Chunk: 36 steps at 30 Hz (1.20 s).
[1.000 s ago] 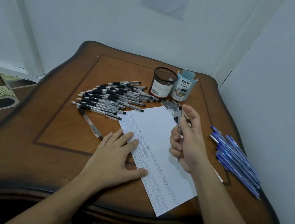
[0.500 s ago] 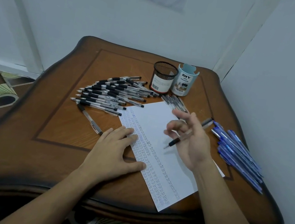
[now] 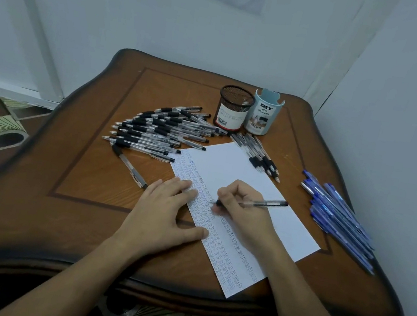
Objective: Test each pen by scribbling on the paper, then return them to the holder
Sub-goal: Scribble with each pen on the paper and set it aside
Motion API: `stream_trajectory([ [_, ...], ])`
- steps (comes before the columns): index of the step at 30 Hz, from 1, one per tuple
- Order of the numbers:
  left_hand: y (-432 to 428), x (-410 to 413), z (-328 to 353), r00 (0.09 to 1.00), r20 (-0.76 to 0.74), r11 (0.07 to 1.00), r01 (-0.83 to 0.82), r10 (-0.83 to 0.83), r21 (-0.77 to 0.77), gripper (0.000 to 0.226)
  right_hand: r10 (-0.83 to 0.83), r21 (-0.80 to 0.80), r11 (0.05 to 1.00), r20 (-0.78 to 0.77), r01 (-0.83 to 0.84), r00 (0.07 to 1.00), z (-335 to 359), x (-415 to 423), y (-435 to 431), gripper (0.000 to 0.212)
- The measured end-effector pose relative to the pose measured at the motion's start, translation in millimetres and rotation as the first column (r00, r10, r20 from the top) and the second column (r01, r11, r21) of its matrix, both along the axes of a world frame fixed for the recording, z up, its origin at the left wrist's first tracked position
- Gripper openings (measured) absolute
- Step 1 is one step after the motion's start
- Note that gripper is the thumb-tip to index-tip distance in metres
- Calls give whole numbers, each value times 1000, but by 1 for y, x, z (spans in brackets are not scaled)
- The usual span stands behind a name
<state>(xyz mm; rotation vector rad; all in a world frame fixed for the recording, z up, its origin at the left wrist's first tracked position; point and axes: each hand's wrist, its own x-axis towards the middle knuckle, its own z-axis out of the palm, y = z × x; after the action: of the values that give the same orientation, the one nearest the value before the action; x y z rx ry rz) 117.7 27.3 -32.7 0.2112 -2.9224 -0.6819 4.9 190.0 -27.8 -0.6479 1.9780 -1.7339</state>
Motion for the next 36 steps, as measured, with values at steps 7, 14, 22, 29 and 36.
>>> stream_trajectory([
  [7, 0, 0, 0, 1000, 11, 1000, 8, -7, -17, 104, -136, 65, 987, -135, 145, 982, -10, 1, 0, 47],
  [14, 1, 1, -2, 1000, -6, 1000, 0, 0, -29, 102, -84, 55, 994, -133, 92, 988, -10, 3, -1, 40],
  [22, 1, 1, -3, 1000, -19, 1000, 1, -2, -24, 101, -92, 60, 993, -190, 106, 977, -9, 3, -1, 44],
  [29, 1, 1, -4, 1000, -27, 1000, -3, 2, -25, 101, -92, 72, 992, -184, 106, 979, -9, 3, -1, 41],
  [36, 1, 2, -4, 1000, -13, 999, 0, 0, -44, 102, -102, 55, 992, -203, 116, 974, -10, 3, -1, 45],
])
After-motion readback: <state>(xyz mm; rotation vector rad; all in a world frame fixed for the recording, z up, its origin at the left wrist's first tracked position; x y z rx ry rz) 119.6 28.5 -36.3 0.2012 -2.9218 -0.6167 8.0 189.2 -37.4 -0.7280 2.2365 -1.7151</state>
